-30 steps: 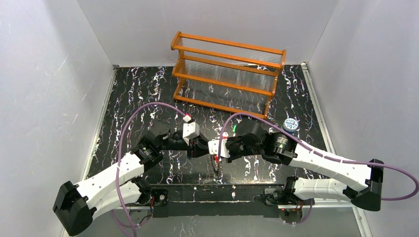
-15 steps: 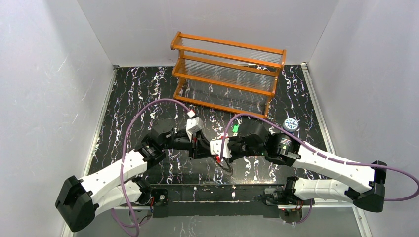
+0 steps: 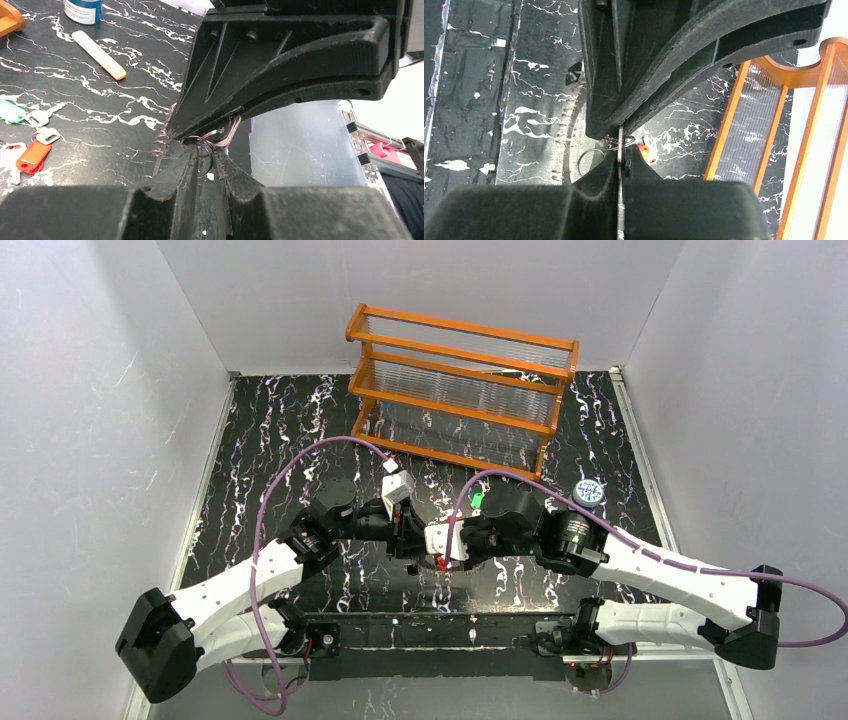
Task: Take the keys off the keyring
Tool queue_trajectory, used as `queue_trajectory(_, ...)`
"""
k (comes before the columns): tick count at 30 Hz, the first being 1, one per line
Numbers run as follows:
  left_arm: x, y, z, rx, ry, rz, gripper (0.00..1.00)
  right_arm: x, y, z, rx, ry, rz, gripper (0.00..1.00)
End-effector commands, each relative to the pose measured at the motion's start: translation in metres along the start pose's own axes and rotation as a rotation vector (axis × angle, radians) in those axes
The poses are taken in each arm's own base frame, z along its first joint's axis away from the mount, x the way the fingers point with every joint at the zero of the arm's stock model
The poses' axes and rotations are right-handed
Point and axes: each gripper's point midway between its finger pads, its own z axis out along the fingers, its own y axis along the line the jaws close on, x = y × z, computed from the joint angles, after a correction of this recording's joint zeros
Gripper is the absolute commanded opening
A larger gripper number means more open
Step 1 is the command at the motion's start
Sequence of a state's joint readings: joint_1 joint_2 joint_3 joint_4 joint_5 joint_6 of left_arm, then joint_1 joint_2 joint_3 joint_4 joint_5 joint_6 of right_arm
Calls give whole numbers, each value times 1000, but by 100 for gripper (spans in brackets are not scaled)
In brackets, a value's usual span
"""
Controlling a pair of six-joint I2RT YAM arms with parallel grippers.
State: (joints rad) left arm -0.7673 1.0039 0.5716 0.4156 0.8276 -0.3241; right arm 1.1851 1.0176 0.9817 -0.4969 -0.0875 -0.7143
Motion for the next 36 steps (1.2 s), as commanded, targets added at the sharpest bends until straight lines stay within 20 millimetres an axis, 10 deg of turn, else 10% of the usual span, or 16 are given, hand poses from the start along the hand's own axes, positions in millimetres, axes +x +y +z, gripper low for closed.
queue_trajectory(1, -20, -2, 1, -4, -52, 13, 16, -21, -13, -6, 56, -82, -21, 1)
queue_trajectory(11, -19, -1, 4, 1, -60, -25, 0, -21, -13, -6, 55, -78, -15, 1)
queue_trajectory(23, -19, -2, 3, -11, -71, -79, 15, -16, -20, -5, 95, -55, -11, 1)
queue_trajectory(36, -4, 55, -31, -451, 14, -93, 2, -17, -22, -8, 113, -58, -8, 1)
